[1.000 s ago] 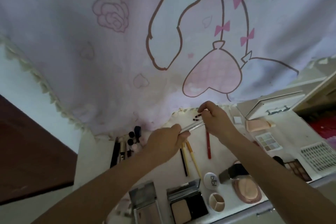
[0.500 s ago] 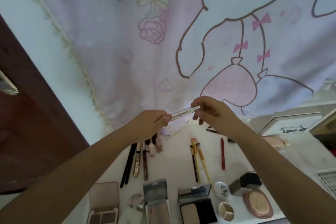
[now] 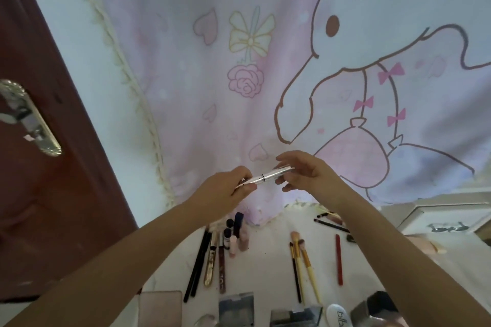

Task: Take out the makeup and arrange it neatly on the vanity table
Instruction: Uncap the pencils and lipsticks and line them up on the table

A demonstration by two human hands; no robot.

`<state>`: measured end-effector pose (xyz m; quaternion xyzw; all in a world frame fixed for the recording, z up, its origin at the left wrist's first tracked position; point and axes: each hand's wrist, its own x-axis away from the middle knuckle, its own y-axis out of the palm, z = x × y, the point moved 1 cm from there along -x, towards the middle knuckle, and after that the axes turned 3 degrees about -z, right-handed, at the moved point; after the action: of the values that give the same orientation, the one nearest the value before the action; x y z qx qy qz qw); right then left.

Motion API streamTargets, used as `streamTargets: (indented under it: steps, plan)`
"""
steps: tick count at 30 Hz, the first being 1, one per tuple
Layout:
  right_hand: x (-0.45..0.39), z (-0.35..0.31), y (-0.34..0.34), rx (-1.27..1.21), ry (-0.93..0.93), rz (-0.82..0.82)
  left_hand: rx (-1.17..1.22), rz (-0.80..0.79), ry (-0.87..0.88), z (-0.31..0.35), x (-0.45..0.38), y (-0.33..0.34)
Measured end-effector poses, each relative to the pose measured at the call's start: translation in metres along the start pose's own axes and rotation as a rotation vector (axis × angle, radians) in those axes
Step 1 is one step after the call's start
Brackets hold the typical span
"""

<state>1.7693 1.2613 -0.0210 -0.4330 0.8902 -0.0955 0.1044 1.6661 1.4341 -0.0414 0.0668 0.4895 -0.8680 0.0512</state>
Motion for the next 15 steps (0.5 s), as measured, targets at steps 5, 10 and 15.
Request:
streamTargets:
  steps: [5, 10, 15]
  plan:
    - [-0.008, 0.0, 0.005, 0.242, 0.111, 0.046, -0.062, 0.005, 0.039, -0.002, -0.002, 0.001]
    - [-0.009, -0.002, 0.004, 0.057, -0.036, 0.011, -0.088, 0.081, 0.042, -0.006, -0.003, -0.004]
    - [-0.019, -0.01, 0.005, 0.258, 0.127, -0.057, -0.135, 0.162, 0.095, -0.007, -0.008, -0.006]
